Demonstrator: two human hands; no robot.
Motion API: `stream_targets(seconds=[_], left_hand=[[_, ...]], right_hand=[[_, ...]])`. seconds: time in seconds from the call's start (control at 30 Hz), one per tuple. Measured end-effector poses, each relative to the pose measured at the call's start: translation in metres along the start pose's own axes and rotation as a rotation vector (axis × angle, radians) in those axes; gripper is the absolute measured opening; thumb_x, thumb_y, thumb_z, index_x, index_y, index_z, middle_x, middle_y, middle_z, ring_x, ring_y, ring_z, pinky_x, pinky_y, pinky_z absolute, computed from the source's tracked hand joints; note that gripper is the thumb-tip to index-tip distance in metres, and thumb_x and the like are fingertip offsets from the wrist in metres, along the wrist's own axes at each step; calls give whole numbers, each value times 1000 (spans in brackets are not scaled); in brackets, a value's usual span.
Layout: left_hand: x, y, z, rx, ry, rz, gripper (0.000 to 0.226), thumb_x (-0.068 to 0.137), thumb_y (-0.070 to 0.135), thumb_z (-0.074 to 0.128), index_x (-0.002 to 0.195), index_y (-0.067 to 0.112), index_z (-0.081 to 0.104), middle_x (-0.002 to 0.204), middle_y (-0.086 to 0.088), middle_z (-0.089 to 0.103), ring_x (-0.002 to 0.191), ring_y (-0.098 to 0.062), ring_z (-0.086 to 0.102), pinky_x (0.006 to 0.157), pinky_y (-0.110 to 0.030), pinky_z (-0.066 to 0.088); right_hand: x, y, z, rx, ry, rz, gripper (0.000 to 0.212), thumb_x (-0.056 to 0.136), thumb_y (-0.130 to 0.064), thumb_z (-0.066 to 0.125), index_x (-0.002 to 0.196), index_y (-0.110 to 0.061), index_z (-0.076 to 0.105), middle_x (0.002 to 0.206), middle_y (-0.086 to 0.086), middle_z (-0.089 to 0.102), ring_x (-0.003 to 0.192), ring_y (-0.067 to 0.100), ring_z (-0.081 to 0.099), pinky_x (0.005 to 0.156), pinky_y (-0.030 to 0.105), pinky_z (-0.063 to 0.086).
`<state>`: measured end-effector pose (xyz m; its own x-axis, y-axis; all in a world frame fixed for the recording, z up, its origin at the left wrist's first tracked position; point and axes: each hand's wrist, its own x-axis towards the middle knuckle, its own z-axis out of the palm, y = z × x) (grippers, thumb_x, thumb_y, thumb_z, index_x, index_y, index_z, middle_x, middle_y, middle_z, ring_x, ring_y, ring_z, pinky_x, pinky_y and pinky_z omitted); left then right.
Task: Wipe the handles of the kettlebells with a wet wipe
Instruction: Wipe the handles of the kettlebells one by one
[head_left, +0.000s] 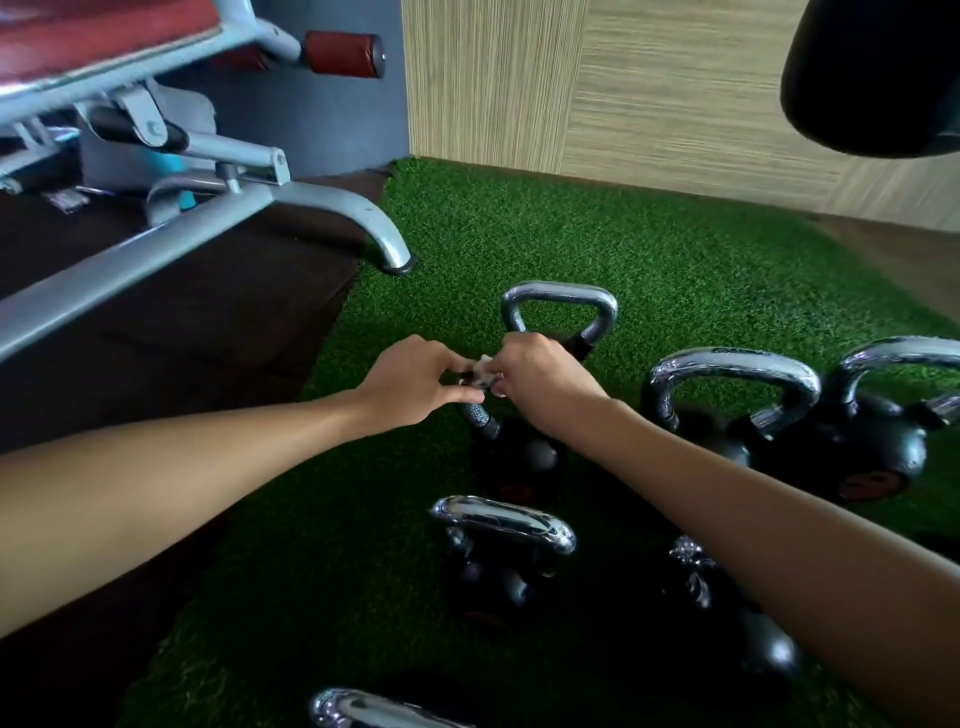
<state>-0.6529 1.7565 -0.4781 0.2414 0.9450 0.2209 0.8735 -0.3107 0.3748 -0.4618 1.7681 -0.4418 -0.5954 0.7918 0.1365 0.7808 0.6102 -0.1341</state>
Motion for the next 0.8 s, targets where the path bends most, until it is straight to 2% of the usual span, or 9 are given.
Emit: stream_targets(seconds=[0.07, 0.13, 0.27, 0.33, 0.47, 0.57, 0.63, 0.73, 0.8], left_hand=[[-6, -3, -1, 32, -3, -9, 40, 87, 61, 67, 123, 44, 70, 58, 2, 67, 46, -8, 52, 51, -21, 32], [-12, -5, 0, 26, 4, -14, 44, 87, 59, 68, 127, 41, 68, 58, 7, 67, 42, -5, 49, 49, -16, 29], [-17, -3, 1, 8, 24, 11, 47, 86, 57, 70, 129, 37, 68, 51, 5, 63, 37, -8, 44, 56, -10, 38], [-16, 3, 0, 50, 25, 39, 48, 87, 57, 69, 130, 35, 68, 47, 12, 55, 39, -5, 47, 51, -14, 36], [-19, 10, -8, 139, -10, 54, 50, 89, 57, 66, 133, 34, 66, 44, 18, 41, 42, 1, 48, 47, -16, 25], [-27, 6, -12, 134, -19, 38, 50, 89, 55, 68, 134, 33, 65, 43, 16, 37, 47, -2, 49, 49, -17, 22], [-32, 3, -11, 130, -3, 29, 51, 88, 55, 69, 133, 33, 66, 44, 12, 38, 45, -5, 44, 50, -18, 24], [-33, 0, -8, 135, 19, 37, 52, 86, 55, 70, 132, 31, 68, 44, 10, 36, 42, -6, 37, 49, -22, 30], [-32, -1, -8, 135, 21, 33, 52, 86, 55, 71, 132, 32, 67, 50, 11, 42, 51, -7, 46, 52, -24, 36]], right_hand=[[-1, 3, -2, 23, -1, 42, 11, 92, -10, 65, 98, -4, 73, 93, 9, 60, 91, 30, 65, 76, 35, 49], [-9, 14, -9, 58, -27, 123, 15, 90, -14, 66, 97, -5, 75, 92, 11, 65, 91, 31, 67, 80, 38, 55], [-24, 46, -15, 51, -33, 254, 11, 84, -13, 69, 90, -5, 75, 83, 14, 70, 82, 30, 70, 68, 33, 52], [-23, 43, -13, 35, -26, 219, 7, 87, -11, 71, 89, -6, 74, 83, 9, 68, 79, 24, 68, 71, 29, 50], [-12, 25, -7, 42, -31, 117, 10, 88, -6, 69, 96, -6, 76, 93, 11, 68, 85, 26, 68, 80, 36, 57], [-20, 38, -9, 64, -17, 174, 11, 87, -12, 70, 96, -9, 77, 91, 10, 70, 85, 26, 69, 75, 33, 55], [-32, 53, -14, 112, 19, 226, 11, 88, -17, 73, 96, -13, 79, 91, 8, 72, 84, 24, 69, 72, 29, 48], [-41, 71, -20, 171, 40, 265, 21, 83, -22, 81, 103, -17, 80, 99, 5, 76, 86, 20, 68, 80, 30, 53], [-38, 73, -20, 178, 42, 245, 23, 81, -22, 83, 103, -18, 80, 101, 6, 77, 88, 19, 69, 85, 32, 55]])
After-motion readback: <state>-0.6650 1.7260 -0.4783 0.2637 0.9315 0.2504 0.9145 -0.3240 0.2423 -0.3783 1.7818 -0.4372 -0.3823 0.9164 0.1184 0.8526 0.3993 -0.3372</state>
